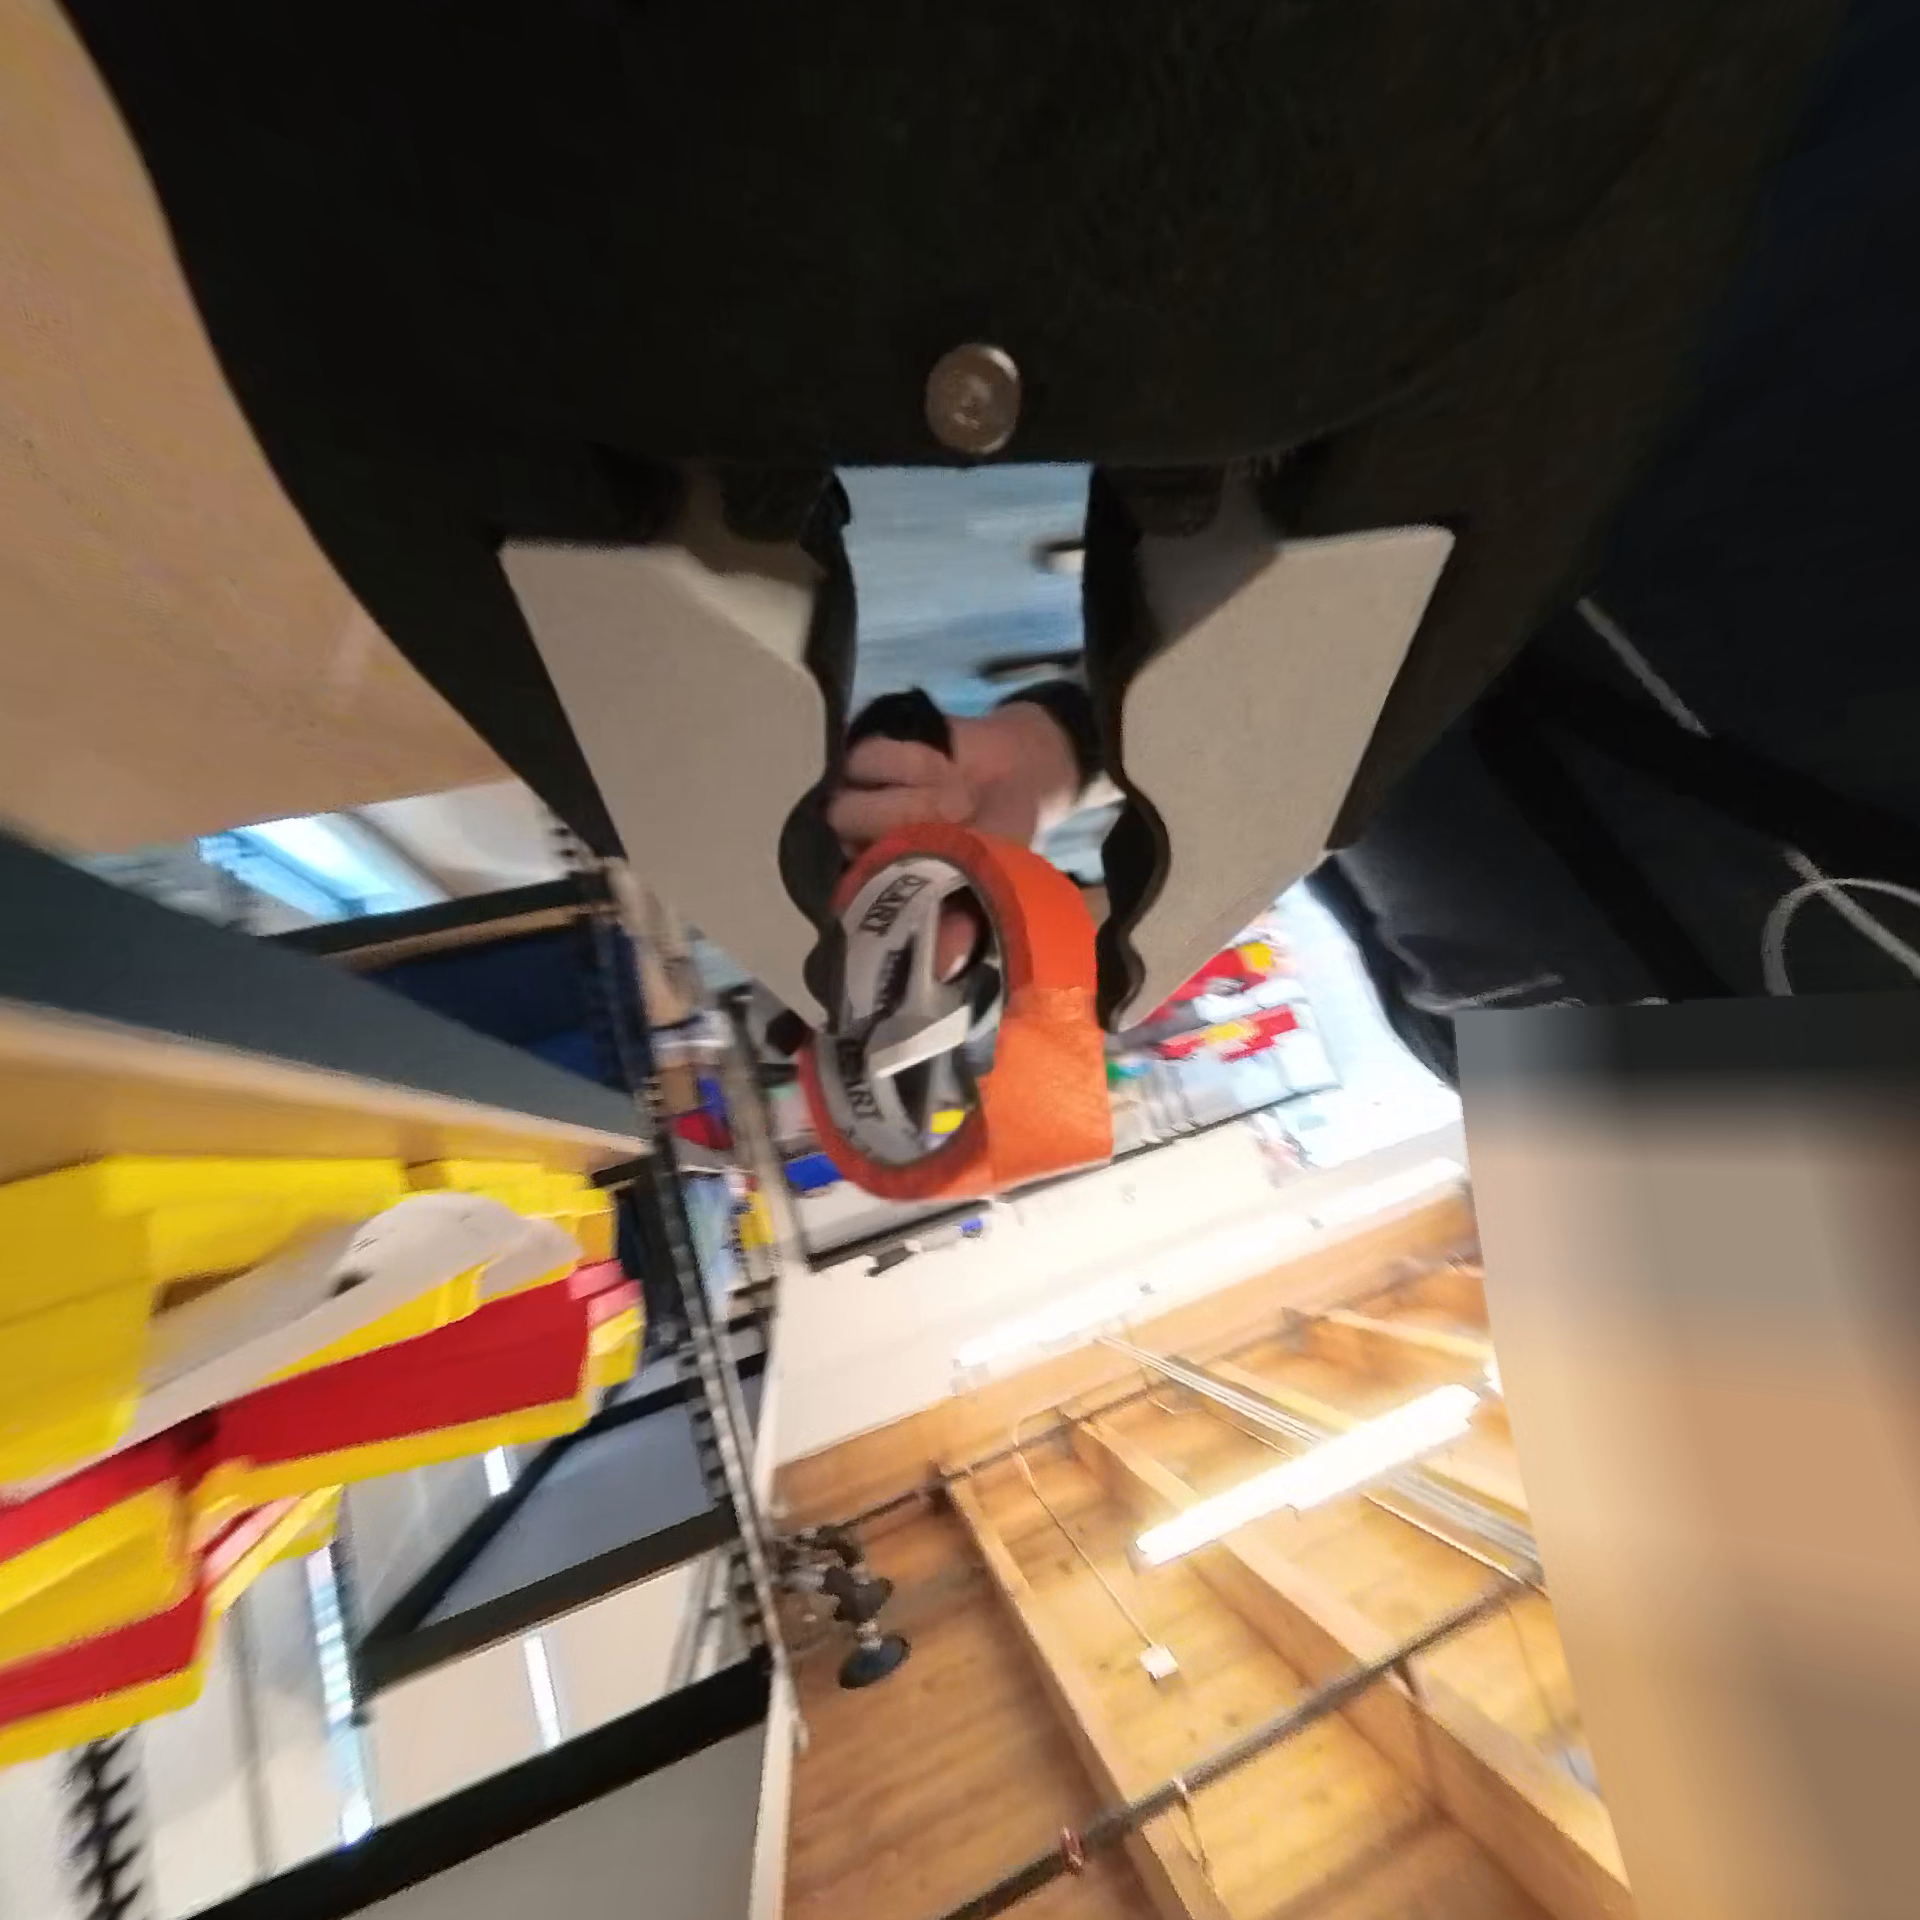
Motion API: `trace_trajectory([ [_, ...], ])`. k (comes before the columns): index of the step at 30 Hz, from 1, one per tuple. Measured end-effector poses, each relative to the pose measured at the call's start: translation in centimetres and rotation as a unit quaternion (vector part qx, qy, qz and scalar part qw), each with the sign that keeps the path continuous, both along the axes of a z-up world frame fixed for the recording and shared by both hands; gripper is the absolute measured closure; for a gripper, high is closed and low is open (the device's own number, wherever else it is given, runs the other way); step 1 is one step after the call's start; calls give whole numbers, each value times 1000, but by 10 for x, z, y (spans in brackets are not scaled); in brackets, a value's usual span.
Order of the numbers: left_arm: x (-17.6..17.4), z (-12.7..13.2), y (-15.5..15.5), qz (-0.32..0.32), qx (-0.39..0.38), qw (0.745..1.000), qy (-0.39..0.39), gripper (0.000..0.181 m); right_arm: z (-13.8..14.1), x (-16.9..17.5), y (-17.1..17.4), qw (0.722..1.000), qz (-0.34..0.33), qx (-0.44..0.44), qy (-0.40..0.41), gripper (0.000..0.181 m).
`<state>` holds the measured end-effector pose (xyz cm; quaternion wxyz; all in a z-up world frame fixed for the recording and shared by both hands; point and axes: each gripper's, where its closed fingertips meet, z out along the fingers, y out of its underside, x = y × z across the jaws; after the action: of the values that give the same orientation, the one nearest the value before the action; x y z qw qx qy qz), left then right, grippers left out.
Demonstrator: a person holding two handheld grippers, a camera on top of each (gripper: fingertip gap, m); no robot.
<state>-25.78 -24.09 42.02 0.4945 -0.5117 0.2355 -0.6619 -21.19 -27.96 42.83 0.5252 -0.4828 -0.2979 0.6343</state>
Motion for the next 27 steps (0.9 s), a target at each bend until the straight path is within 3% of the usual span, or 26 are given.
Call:
trace_trajectory([
  [4,6,-17,-8,-26,-13,1000,-3,161,-18,-25,-32,988,120,-74,66,137],
  [6,12,-33,-16,-56,-27,998,0,161,-28,-33,-41,982,131,-102,95,139],
  [10,29,-64,-37,-144,-81,986,-24,161,-56,-39,-56,983,84,-120,114,154],
  [15,64,-87,-72,-270,-150,949,-68,161,-69,-20,-90,988,2,-116,105,171],
  [22,119,-83,-163,-394,-168,900,-74,161,-60,18,-171,988,-74,-96,92,173],
  [27,166,-81,-251,-441,-142,885,-48,161,-59,63,-255,981,-146,-77,99,170],
])
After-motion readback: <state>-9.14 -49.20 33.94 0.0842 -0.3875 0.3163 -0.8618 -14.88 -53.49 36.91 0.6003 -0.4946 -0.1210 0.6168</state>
